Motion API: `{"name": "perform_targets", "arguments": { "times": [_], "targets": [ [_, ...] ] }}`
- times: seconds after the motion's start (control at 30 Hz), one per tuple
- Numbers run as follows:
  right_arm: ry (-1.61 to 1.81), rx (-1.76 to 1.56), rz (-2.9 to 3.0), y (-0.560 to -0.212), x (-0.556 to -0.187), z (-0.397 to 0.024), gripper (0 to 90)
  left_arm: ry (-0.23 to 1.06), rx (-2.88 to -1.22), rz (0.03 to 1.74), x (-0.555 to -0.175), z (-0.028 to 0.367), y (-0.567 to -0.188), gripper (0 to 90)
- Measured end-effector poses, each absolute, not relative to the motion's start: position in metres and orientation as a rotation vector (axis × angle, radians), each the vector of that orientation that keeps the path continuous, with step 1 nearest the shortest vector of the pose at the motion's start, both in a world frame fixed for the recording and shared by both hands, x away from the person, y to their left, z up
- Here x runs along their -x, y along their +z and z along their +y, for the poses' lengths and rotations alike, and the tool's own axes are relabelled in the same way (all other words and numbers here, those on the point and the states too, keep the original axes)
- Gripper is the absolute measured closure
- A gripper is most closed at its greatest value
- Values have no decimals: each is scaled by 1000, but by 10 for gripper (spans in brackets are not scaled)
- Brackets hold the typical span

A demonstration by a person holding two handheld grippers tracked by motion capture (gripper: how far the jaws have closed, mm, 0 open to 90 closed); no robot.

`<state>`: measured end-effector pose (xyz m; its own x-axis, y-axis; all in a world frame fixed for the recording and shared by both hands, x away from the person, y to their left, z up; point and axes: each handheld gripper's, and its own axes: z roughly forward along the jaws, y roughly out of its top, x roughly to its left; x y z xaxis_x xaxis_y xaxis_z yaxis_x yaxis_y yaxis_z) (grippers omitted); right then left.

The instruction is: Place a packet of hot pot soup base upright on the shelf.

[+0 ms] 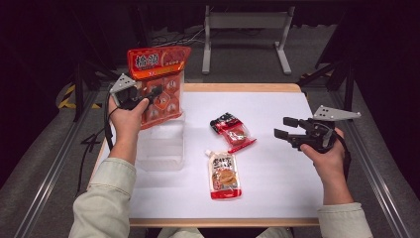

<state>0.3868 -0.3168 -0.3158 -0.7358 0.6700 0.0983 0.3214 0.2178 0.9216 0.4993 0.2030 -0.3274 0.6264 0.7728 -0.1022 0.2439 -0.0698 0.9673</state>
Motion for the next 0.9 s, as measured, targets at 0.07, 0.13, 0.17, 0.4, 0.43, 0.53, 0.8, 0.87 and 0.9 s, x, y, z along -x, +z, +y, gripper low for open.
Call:
{"name": "perform_targets", "arguments": {
  "times": [0.07,0.13,0.17,0.4,0.43,0.53,0.8,0.87,0.9],
  "targets": [
    [1522,-927,2181,-317,-387,-315,373,549,-1628,858,-500,201,-327,705],
    [1518,-925,2186,-317,-388,-314,373,538,-1628,856,-501,197,-328,706],
    [1520,-926,2188,-317,-388,-314,372,534,-1627,855,-502,195,-330,706],
    [1531,-928,2180,-317,-387,-317,372,515,-1585,880,-503,196,-334,705],
    [1530,-926,2183,-317,-387,-316,372,514,-1586,884,-503,196,-334,705],
    [1529,-924,2191,-318,-387,-314,371,513,-1583,893,-503,195,-336,705],
    [1543,-917,2193,-317,-387,-315,371,484,-1568,919,-502,203,-347,704],
    [1551,-919,2193,-318,-387,-316,371,466,-1558,932,-503,206,-350,704],
    [1552,-920,2195,-318,-387,-315,371,464,-1557,936,-503,207,-351,704]
  ]
}}
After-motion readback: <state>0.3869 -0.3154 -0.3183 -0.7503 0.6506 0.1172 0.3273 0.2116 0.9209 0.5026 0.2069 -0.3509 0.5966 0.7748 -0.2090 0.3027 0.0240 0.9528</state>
